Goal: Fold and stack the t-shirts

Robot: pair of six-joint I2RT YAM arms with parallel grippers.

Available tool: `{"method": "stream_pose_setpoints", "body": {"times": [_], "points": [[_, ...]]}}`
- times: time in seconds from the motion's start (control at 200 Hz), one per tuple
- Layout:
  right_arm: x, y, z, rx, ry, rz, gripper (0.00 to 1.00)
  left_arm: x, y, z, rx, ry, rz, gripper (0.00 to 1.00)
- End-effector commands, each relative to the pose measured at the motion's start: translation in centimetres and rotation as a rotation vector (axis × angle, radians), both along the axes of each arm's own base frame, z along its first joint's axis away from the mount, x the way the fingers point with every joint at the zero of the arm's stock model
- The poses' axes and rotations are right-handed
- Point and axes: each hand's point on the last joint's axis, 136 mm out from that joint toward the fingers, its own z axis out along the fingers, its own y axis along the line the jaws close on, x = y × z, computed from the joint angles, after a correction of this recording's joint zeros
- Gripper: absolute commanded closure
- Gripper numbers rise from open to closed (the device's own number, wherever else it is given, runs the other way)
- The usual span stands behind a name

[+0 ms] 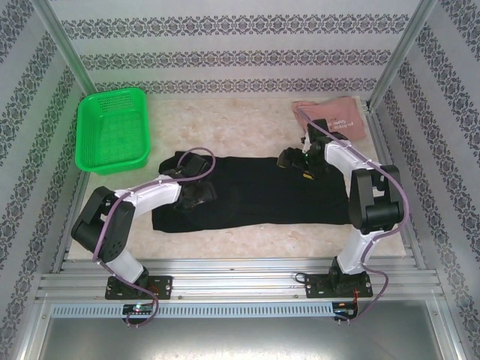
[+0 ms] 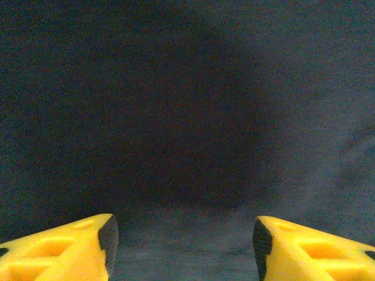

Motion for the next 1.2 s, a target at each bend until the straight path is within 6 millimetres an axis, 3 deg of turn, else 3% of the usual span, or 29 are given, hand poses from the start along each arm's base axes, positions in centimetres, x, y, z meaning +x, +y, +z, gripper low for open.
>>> {"method": "stream_pose_setpoints", "body": {"times": [0.0, 0.11, 0.18, 0.36, 0.664, 0.729, 0.939, 1.194], "points": [[-2.5, -2.3, -3.0, -0.123, 0.114, -0.05, 0.02, -0.4, 3.4, -1.3, 0.073, 0.026, 0.183, 0.37], [-4.1, -3.2, -4.9, -0.178, 0.176, -0.079, 0.04, -0.6, 4.8, -2.8, 0.134, 0.05, 0.21, 0.37], [-4.7, -3.4, -4.8, -0.199, 0.176, -0.086, 0.04, -0.1, 5.3, -3.3, 0.15, 0.051, 0.215, 0.37], [-6.7, -3.3, -4.9, -0.198, 0.202, -0.109, 0.04, 3.3, 5.7, -3.2, 0.203, 0.035, 0.155, 0.37], [-11.1, -1.8, -4.5, -0.142, 0.239, -0.151, 0.04, 14.4, 3.2, -2.4, 0.205, -0.037, -0.002, 0.37], [-12.0, -0.8, -4.3, -0.11, 0.245, -0.159, 0.04, 17.2, 2.3, -2.2, 0.188, -0.058, -0.036, 0.37], [-13.6, 2.9, -4.3, 0.014, 0.263, -0.218, 0.03, 24.3, -0.7, -4.3, 0.099, -0.083, -0.089, 0.37], [-14.2, 7.8, -3.2, 0.157, 0.287, -0.294, 0.02, 31.0, -5.4, -6.1, -0.132, -0.171, -0.119, 0.37]]}}
